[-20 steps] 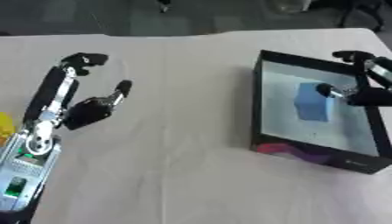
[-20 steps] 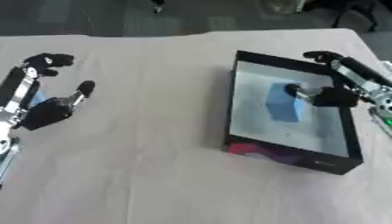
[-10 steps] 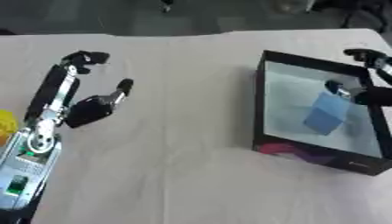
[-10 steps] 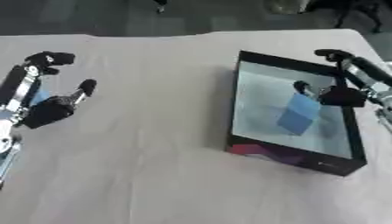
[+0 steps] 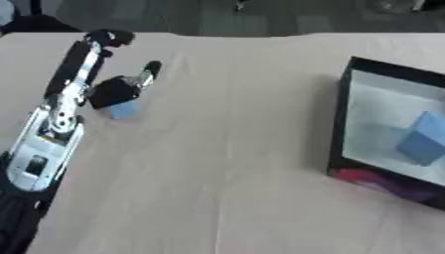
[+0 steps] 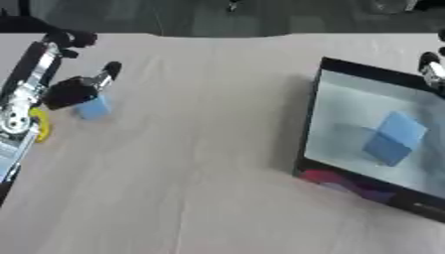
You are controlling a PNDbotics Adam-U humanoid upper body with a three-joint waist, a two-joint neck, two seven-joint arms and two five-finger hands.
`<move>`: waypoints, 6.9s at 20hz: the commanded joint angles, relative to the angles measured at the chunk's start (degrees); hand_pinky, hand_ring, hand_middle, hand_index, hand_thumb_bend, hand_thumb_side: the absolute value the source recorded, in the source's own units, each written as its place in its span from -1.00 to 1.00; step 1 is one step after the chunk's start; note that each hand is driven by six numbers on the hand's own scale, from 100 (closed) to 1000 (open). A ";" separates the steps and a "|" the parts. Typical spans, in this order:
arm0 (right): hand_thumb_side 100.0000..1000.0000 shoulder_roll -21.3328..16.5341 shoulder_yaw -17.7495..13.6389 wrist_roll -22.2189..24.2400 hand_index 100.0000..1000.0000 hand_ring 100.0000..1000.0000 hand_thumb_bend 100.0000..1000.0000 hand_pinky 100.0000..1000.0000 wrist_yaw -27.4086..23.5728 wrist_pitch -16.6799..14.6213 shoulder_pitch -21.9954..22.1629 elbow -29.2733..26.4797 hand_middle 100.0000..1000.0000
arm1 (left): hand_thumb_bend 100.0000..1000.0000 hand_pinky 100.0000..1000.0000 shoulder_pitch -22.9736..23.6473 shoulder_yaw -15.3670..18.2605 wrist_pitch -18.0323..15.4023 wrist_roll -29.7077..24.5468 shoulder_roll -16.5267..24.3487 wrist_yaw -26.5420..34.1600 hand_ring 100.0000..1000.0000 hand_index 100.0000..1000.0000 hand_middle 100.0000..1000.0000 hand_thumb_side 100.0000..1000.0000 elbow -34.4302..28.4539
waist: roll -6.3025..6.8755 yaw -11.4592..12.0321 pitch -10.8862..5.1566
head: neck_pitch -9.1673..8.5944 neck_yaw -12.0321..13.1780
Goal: Pick up the objects with one hand, pass them to the other hand, and then place them into the box on the other side of the table.
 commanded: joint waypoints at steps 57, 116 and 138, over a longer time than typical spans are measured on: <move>0.12 0.18 1.25 3.72 0.89 1.00 -0.96 1.00 1.74 1.59 -1.39 1.56 0.94 | -0.11 0.77 -25.44 0.29 -5.98 -37.68 -0.71 -27.52 0.75 0.48 0.57 -1.00 44.68 | 0.16 -1.53 -1.63 | -0.76 2.96; -0.18 4.02 18.01 28.21 0.89 1.00 -0.65 0.95 11.51 -1.47 -28.99 -7.19 0.96 | -1.00 0.48 -6.13 -4.56 -10.71 1.54 -12.05 -7.44 0.50 -0.06 0.08 -1.00 5.42 | -3.14 0.29 -2.48 | -1.77 -1.99; -0.42 9.31 24.36 33.06 0.85 1.00 -0.45 0.91 19.57 -6.44 -35.53 -0.29 0.90 | -1.00 0.43 -5.63 -7.98 -17.56 0.46 -16.41 -2.11 0.47 -0.07 0.03 -0.90 4.26 | -3.57 1.19 -2.30 | -1.65 -3.83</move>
